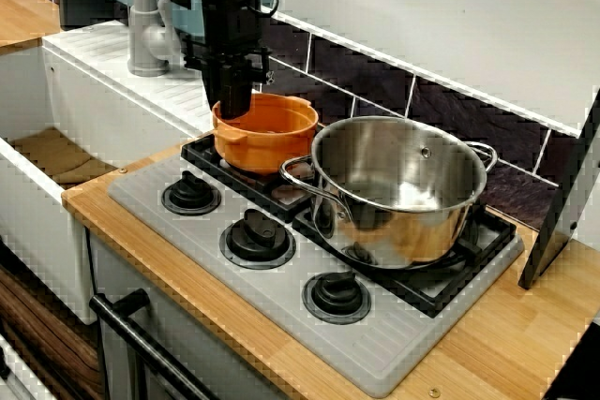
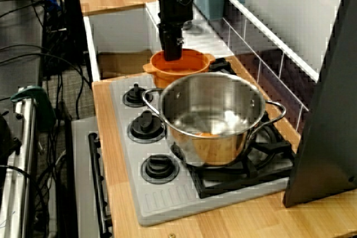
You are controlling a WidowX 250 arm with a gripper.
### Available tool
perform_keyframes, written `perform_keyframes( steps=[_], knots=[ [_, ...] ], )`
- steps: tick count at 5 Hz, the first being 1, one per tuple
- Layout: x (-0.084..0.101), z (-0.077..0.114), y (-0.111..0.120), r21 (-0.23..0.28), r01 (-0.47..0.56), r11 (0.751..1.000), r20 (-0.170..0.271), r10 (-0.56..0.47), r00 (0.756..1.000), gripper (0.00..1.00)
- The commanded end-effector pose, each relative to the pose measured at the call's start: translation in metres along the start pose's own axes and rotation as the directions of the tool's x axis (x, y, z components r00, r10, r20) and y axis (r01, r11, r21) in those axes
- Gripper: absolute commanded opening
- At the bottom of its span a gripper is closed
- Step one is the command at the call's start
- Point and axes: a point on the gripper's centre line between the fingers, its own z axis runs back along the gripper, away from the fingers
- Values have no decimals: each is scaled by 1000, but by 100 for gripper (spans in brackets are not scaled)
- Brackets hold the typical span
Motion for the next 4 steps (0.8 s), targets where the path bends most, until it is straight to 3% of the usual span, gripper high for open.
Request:
perform_keyframes(
  steps=[1,4],
  knots=[
    [-3,31,-9,-30,-203,979,88,205,975,0],
    [-9,32,-11,-69,-376,924,130,382,915,0]
  ],
)
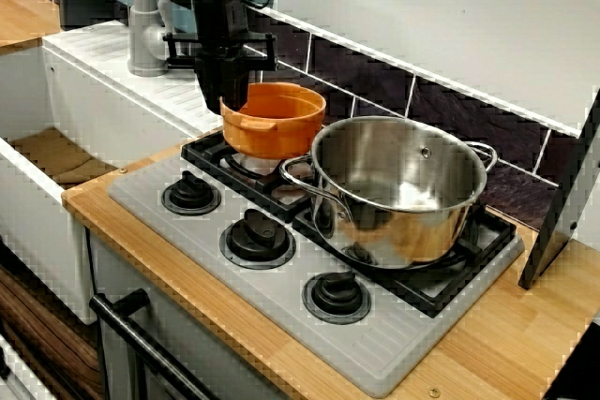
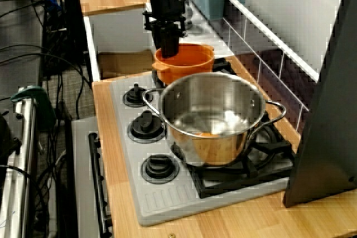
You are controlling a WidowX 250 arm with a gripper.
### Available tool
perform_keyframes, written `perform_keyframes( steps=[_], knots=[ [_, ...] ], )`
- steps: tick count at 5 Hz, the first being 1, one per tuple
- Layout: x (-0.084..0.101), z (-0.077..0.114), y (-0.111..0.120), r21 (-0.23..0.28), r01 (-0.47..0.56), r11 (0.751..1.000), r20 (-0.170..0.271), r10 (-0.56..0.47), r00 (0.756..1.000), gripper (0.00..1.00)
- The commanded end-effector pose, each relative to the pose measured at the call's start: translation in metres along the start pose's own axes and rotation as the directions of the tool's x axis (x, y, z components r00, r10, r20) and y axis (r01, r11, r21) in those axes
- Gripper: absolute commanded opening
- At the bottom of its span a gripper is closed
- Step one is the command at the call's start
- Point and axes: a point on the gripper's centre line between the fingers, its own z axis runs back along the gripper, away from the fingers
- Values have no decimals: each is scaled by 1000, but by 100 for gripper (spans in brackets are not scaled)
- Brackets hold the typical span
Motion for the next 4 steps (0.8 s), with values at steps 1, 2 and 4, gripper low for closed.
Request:
perform_keyframes(
  steps=[1,2,4],
  knots=[
    [-3,23,-6,-23,-68,997,90,70,993,0],
    [-2,20,-6,-24,-102,994,86,104,991,0],
    [11,23,-10,-23,-121,992,86,123,989,0]
  ],
)
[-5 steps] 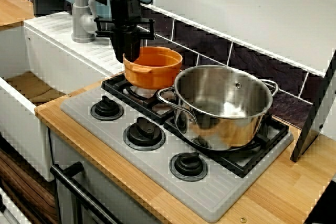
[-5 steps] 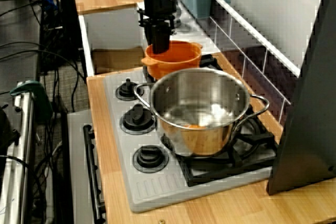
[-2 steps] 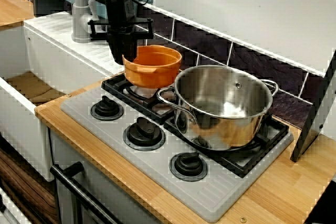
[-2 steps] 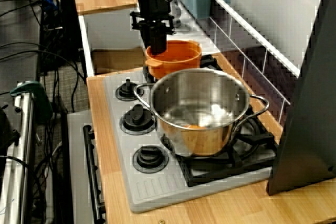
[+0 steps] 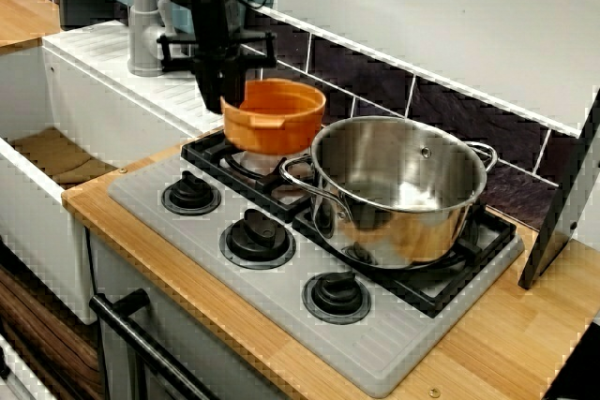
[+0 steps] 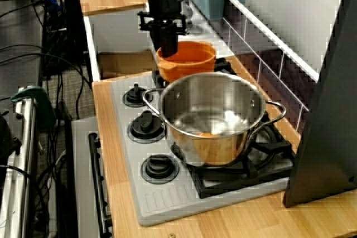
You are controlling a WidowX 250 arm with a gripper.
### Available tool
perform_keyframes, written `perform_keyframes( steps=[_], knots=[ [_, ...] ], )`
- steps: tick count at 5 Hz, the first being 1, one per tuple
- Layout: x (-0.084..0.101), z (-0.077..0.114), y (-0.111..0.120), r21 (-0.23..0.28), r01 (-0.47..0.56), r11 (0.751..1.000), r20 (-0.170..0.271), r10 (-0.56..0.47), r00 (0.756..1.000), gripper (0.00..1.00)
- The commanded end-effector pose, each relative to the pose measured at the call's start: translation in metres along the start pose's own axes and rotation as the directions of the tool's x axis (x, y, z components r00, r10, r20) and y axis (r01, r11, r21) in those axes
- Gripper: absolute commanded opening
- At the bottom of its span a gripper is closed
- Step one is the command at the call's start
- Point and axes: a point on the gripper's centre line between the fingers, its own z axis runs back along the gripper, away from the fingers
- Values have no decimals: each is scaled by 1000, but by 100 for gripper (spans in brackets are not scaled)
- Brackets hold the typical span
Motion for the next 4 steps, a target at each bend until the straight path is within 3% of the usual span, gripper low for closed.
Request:
perform_keyframes(
  steps=[1,2,4],
  knots=[
    [13,17,-12,-20,15,1000,46,-14,999,0],
    [6,11,-12,-6,52,999,41,-51,998,100],
    [-2,9,-12,0,61,998,42,-61,997,100]
  ],
)
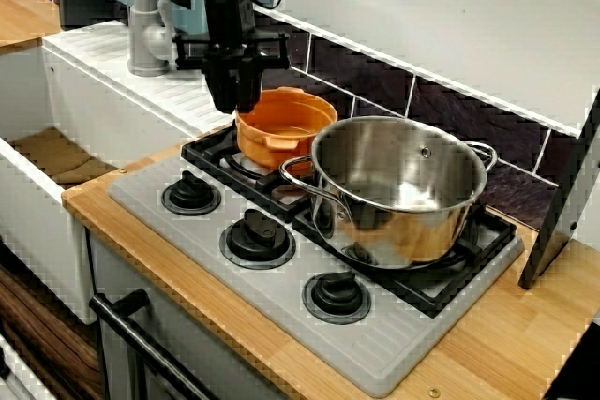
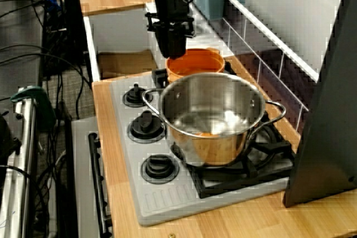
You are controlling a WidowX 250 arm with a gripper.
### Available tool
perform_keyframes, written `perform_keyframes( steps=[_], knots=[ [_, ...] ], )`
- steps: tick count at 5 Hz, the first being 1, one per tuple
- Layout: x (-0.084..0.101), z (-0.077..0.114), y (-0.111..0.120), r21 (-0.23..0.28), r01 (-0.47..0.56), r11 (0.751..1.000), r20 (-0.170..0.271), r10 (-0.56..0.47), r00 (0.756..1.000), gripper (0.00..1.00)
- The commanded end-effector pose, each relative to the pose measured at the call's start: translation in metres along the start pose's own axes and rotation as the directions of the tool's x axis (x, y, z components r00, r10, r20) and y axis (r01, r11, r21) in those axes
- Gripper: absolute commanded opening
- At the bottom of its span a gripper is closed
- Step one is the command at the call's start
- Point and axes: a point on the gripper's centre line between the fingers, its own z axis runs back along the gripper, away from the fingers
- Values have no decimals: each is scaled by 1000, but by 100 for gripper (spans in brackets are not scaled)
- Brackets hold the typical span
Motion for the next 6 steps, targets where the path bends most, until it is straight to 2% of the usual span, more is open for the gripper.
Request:
perform_keyframes(
  steps=[1,2,3,5,6],
  knots=[
    [-1,20,-5,-14,17,1000,53,-16,998,100],
    [-1,28,-7,-31,28,999,56,-26,998,100],
    [8,41,-12,-44,43,998,67,-40,997,100],
    [14,51,-15,-57,60,997,82,-55,995,100],
    [12,53,-21,-73,171,982,80,-165,983,100]
  ],
)
